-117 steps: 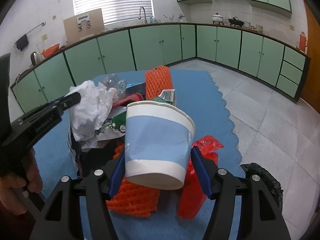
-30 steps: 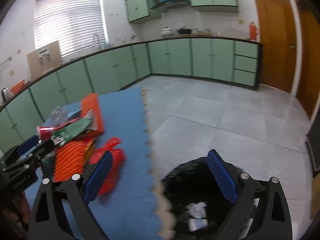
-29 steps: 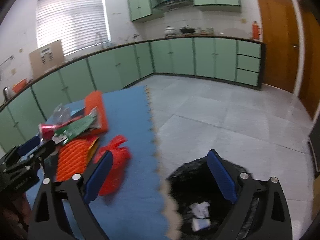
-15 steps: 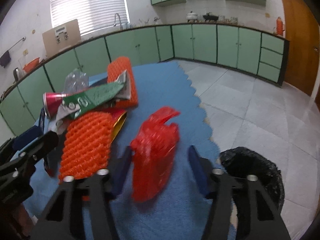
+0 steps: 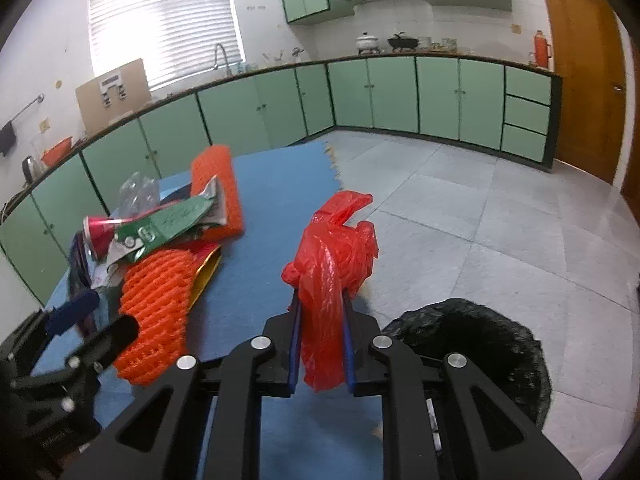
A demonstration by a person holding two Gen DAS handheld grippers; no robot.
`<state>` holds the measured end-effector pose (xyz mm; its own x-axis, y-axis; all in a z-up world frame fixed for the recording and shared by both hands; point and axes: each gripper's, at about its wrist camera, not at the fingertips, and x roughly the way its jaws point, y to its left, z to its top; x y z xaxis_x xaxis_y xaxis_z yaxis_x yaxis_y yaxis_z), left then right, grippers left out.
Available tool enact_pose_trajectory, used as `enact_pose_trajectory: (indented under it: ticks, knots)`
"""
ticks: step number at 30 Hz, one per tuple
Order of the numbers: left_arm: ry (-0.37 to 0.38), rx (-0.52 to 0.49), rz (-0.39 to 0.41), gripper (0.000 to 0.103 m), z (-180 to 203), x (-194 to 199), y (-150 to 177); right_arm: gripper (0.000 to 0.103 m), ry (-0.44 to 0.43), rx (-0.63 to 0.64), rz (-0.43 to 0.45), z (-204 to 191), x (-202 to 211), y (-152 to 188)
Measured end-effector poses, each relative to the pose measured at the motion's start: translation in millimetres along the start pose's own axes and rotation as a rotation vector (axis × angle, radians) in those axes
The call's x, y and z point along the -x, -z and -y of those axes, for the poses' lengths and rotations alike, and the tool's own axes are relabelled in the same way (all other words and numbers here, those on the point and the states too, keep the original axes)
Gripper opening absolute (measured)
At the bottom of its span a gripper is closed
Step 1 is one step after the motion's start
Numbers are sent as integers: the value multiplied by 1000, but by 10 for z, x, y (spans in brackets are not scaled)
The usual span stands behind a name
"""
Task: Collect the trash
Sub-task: 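Grasp the red plastic bag with the right tool while the left grasps orange foam net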
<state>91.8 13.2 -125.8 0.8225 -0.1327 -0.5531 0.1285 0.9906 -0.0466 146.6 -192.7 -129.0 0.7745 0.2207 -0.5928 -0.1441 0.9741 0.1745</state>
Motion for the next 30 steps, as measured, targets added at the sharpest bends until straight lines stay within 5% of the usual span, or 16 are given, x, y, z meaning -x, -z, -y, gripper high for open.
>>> enact_pose_trajectory:
  ticks: [11, 18, 30]
  knots:
    - [-97, 5, -94, 72, 59, -339, 78, 17, 16, 12, 1, 80, 83, 34]
    - [-54, 26, -111, 32, 57, -335, 101, 17, 18, 10, 6, 94, 108, 13]
    - [45, -20, 9, 24, 295, 116, -112, 17, 47, 1, 57, 170, 376, -43]
